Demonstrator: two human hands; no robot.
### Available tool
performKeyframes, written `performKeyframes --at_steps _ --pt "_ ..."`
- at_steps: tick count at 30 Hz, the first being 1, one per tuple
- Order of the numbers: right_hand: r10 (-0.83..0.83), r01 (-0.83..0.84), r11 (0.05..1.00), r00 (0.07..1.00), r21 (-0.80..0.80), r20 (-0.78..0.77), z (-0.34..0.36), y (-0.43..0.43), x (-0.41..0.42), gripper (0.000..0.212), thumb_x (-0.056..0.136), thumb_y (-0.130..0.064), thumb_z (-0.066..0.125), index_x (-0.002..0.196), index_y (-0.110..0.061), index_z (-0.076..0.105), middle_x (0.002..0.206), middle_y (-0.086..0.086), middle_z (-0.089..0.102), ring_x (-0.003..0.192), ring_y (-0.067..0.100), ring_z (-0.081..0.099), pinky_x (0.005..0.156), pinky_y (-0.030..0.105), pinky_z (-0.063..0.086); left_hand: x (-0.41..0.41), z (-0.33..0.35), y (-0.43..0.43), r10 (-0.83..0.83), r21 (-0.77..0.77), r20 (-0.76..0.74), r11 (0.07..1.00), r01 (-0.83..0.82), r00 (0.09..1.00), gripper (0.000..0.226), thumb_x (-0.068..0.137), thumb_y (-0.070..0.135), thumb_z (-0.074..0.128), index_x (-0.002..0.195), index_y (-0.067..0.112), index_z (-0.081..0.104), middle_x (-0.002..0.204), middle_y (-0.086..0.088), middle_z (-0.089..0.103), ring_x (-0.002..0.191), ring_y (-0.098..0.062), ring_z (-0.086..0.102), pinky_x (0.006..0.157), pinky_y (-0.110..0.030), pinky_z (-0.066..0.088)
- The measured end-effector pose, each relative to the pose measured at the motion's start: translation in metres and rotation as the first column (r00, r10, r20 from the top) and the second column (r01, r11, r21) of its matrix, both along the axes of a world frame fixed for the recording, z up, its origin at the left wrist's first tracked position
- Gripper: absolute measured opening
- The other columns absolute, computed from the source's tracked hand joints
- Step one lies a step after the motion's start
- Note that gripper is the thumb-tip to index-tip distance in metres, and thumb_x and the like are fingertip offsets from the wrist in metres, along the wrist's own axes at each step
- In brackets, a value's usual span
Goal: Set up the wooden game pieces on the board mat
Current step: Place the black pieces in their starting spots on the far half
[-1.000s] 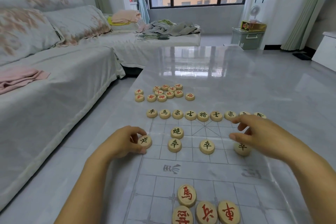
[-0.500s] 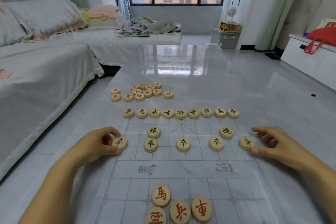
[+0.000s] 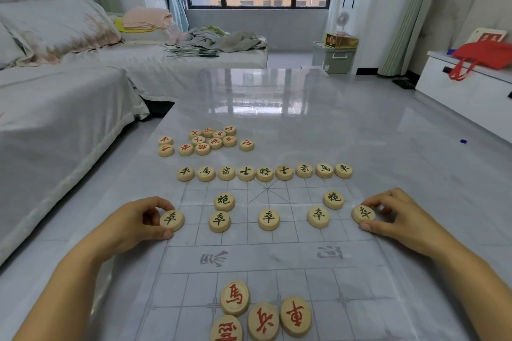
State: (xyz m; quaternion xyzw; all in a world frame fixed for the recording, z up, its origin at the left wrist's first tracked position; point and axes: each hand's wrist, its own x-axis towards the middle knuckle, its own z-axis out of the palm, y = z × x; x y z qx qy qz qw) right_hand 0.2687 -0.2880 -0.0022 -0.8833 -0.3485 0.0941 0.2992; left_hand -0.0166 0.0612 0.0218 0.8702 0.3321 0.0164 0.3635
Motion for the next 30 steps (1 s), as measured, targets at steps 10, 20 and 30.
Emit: performKeyframes --at_steps 10,20,30 --pt "-0.026 0.026 1.000 1.000 -0.002 -0.011 -0.0017 0.0002 0.0008 0.079 0.028 -0.094 0.046 0.087 -0.043 0.056 0.102 -0.014 0.049 0.092 0.003 0.050 0.073 0.018 0.038 0.0012 0.0012 -0.0028 -0.005 0.002 0.015 1.000 0.005 1.000 0.030 0.072 0.015 0.076 0.092 0.029 0.059 0.076 -0.003 0.057 0.069 -0.016 0.049 0.065 -0.024 0.039" --pt "-0.019 0.018 1.000 1.000 -0.023 -0.020 0.0018 -0.0017 -0.0003 0.088 0.018 -0.098 0.042 0.092 -0.049 0.050 0.102 -0.017 0.046 0.093 0.003 0.049 0.077 0.022 0.039 0.0010 -0.0004 -0.0015 0.017 -0.017 0.010 1.000 -0.017 1.000 0.035 0.072 0.015 0.076 0.100 0.026 0.059 0.079 -0.004 0.056 0.072 -0.017 0.049 0.065 -0.024 0.040" --pt "-0.018 0.018 0.998 1.000 -0.058 0.002 0.0061 -0.0003 -0.0039 0.109 0.017 -0.097 0.043 0.109 -0.038 0.049 0.100 -0.016 0.043 0.092 0.004 0.048 0.082 0.023 0.037 0.0018 -0.0021 0.0014 0.040 -0.010 -0.003 0.999 -0.040 0.999 0.041 0.070 0.019 0.078 0.105 0.024 0.058 0.081 -0.004 0.057 0.073 -0.017 0.050 0.065 -0.023 0.040"
